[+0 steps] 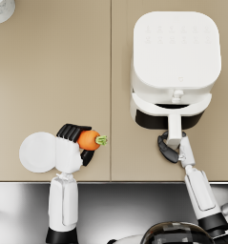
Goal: Pick up the carrot and place it into the air fryer
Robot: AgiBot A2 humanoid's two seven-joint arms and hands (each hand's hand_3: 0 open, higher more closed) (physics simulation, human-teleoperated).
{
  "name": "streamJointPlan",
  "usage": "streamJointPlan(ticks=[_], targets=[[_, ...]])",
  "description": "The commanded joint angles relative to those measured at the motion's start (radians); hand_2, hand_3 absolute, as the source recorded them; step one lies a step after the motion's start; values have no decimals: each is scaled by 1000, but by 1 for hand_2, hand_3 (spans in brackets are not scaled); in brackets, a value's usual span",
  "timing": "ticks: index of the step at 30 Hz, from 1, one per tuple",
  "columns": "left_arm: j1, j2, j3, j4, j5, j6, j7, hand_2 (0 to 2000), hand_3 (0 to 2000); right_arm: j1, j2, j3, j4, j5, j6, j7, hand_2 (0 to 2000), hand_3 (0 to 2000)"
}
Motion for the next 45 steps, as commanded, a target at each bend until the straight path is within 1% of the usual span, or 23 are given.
streamJointPlan(ticks=[1, 5, 6, 8, 9, 14, 15, 19, 22, 26, 29, 30, 31, 32, 33, 34, 35, 37, 38, 39, 40, 43, 45], targets=[[6, 2, 19, -12, 0, -1, 0, 2000, 2000, 0, 6, 70, 142, 0, -2, -2, 2000, 2000], [78, 24, 90, -5, 0, -4, 0, 2000, 2000, -81, 93, 129, 314, 1, -3, -9, 2000, 2000], [103, 36, 118, 1, 0, -5, 0, 2000, 2000, -96, 113, 134, 352, 1, 13, -8, 2000, 2000], [160, 65, 157, 26, 0, -6, -1, 2000, 2000, -113, 145, 156, 412, 1, 57, -4, 2000, 2000], [190, 81, 172, 46, 0, -6, -1, 2000, 2000, -121, 161, 166, 441, 1, 63, -3, 2000, 2000], [322, 159, 251, 159, 0, -6, 0, 2000, 2000, -156, 239, 234, 524, 1, 53, -5, 2000, 2000], [348, 188, 276, 192, 0, -6, 0, 2000, 2000, -157, 252, 255, 537, 1, 50, -5, 2000, 2000], [438, 269, 379, 300, 0, -7, 0, 2000, 2000, -154, 329, 331, 614, 0, 57, -1, 2000, 2000], [480, 313, 441, 360, 0, -7, -1, 2000, 2000, -133, 375, 385, 644, 0, 60, 1, 2000, 2000], [515, 337, 503, 430, 0, -9, -1, 2000, 2000, -98, 426, 468, 681, -1, 42, 12, 2000, 2000], [534, 356, 531, 479, 0, -9, 0, 2000, 2000, -57, 461, 517, 696, -2, 71, 15, 2000, 2000], [538, 362, 543, 493, 0, -9, 0, 639, 1673, -49, 464, 525, 704, -2, 75, 16, 2000, 2000], [540, 365, 545, 508, 0, -2, -1, 0, 1347, -48, 465, 527, 704, -2, 78, 16, 2000, 2000], [529, 361, 549, 504, 0, -4, -1, 0, 1020, -45, 471, 528, 708, -2, 82, 17, 2000, 2000], [515, 354, 553, 493, 0, 0, -1, 0, 693, -128, 409, 426, 712, -2, 99, 20, 2000, 2000], [501, 348, 546, 484, 0, 4, -1, 0, 367, -47, 480, 527, 708, -2, 117, 18, 2000, 2000], [479, 337, 541, 463, 0, 4, -2, 0, 40, -42, 482, 527, 700, -2, 128, 20, 2000, 2000], [403, 298, 496, 366, 0, 10, -2, 0, 0, -28, 495, 528, 695, -2, 130, 22, 2000, 2000], [368, 280, 477, 320, 0, 12, -2, 0, 0, -133, 408, 392, 689, -2, 134, 25, 2000, 2000], [325, 247, 454, 248, 0, 13, -2, 0, 0, -21, 496, 523, 680, -2, 143, 21, 2000, 2000], [285, 224, 415, 188, 0, 14, -2, 0, 0, -15, 495, 526, 670, -2, 148, 22, 2000, 2000], [202, 182, 317, 64, 0, 16, -3, 0, 0, 17, 483, 527, 633, -2, 149, 27, 2000, 2000], [160, 166, 255, 14, 0, 17, -3, 0, 0, 56, 472, 523, 595, -2, 163, 24, 2000, 2000]])
